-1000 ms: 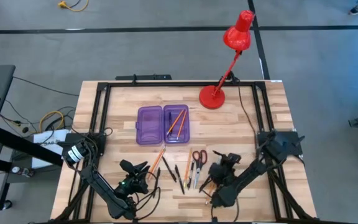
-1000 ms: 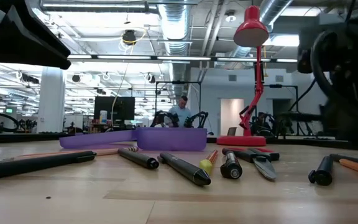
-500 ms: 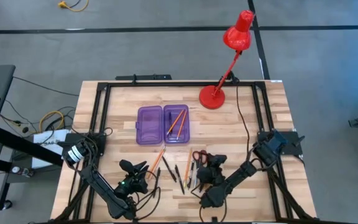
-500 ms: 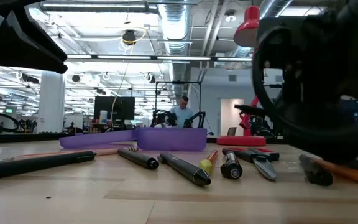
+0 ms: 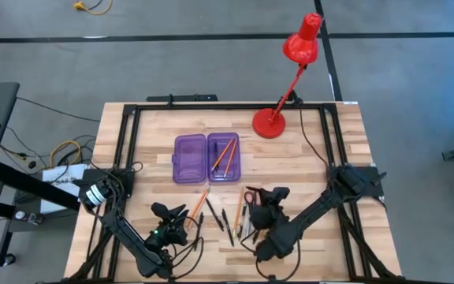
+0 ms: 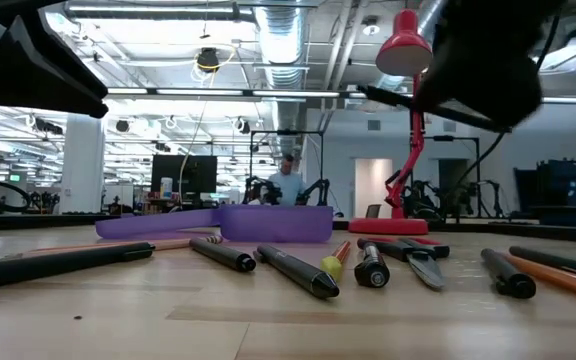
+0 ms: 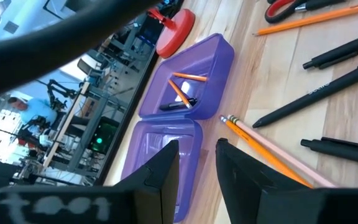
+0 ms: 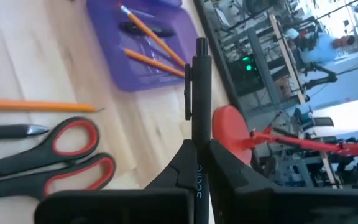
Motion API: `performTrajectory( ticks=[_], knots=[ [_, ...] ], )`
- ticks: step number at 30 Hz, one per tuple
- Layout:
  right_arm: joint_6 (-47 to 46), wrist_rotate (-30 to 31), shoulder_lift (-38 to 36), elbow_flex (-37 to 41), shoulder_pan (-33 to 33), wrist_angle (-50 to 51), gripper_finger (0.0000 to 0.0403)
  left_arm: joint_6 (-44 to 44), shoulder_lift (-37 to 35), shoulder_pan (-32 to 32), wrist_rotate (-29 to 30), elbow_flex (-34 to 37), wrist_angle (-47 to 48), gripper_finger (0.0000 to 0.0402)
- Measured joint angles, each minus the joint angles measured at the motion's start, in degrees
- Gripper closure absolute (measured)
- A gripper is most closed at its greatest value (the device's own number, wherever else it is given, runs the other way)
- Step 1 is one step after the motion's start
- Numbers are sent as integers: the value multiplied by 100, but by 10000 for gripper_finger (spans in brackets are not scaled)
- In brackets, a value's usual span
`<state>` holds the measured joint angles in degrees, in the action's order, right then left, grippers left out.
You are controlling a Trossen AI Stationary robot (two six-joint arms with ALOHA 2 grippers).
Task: Pick & place school supplies into a supply box
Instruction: Put the black pen into the violet supply box
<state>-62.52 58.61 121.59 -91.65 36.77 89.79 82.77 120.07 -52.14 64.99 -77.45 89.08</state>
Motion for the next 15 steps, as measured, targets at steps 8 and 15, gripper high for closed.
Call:
performTrajectory(
  ticks=[8,15],
  knots=[
    [1246,226,-436,2,-637,-796,403,54,0,0,-210,0,44,307],
    [2864,-9,-923,2,-1487,-2706,403,58,0,-4,-277,1,59,307]
  ],
)
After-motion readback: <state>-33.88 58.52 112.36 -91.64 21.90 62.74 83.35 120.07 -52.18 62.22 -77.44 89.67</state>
